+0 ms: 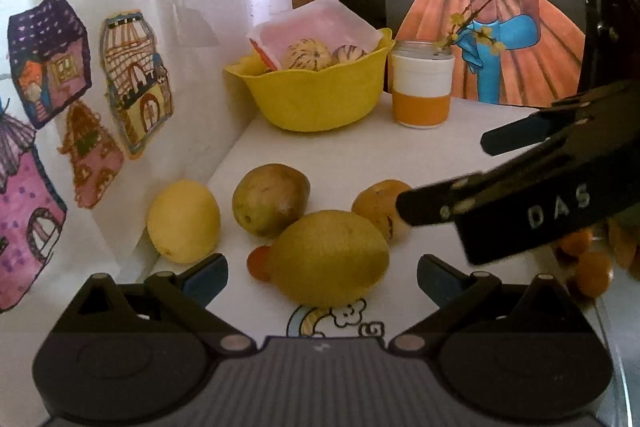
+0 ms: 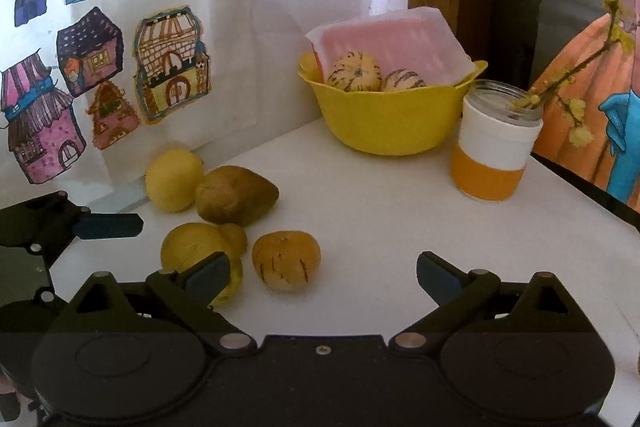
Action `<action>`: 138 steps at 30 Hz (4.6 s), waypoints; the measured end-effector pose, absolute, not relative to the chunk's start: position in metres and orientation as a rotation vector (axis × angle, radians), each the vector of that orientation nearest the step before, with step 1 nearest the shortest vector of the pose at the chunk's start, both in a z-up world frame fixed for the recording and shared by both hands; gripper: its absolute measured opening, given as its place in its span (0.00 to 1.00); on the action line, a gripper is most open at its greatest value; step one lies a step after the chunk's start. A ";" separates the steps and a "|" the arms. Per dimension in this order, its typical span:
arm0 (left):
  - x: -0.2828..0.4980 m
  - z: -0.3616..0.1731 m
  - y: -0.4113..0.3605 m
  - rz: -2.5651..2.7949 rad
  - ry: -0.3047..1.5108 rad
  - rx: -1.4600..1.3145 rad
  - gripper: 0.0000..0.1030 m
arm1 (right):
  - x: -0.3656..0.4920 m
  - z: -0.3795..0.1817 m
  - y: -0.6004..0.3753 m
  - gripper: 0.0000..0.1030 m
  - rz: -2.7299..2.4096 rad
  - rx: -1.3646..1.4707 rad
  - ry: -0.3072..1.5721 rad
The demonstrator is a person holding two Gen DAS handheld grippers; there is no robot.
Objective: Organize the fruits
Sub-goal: 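Grasp the large pear with the left tool while the right tool grasps the brown striped fruit, then carry the pear and striped fruit onto the metal tray and open both tools, then withdraw both tools from the tray toward the remaining fruits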
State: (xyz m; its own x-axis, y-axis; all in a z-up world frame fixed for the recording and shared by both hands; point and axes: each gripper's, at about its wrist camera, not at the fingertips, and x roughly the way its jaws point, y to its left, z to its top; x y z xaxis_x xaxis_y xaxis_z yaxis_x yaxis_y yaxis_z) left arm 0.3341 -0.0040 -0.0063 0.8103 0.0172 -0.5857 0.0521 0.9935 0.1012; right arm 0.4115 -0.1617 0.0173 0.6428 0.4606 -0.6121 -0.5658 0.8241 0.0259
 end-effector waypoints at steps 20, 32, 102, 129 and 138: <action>0.346 -0.016 -0.008 -0.027 0.605 0.156 0.69 | 0.442 -0.014 -0.145 0.71 0.659 -0.134 0.726; 0.338 -0.014 -0.008 -0.028 0.613 0.148 0.67 | 0.436 -0.012 -0.142 0.46 0.685 -0.127 0.728; 0.263 -0.002 -0.150 -0.287 0.669 0.126 0.64 | 0.239 -0.014 -0.345 0.45 0.376 0.024 0.599; 0.214 0.034 -0.113 -0.258 0.601 -0.008 0.98 | 0.169 0.021 -0.334 0.96 0.303 -0.026 0.496; 0.157 0.052 -0.079 -0.251 0.582 -0.010 0.99 | 0.114 0.043 -0.322 0.99 0.303 -0.044 0.532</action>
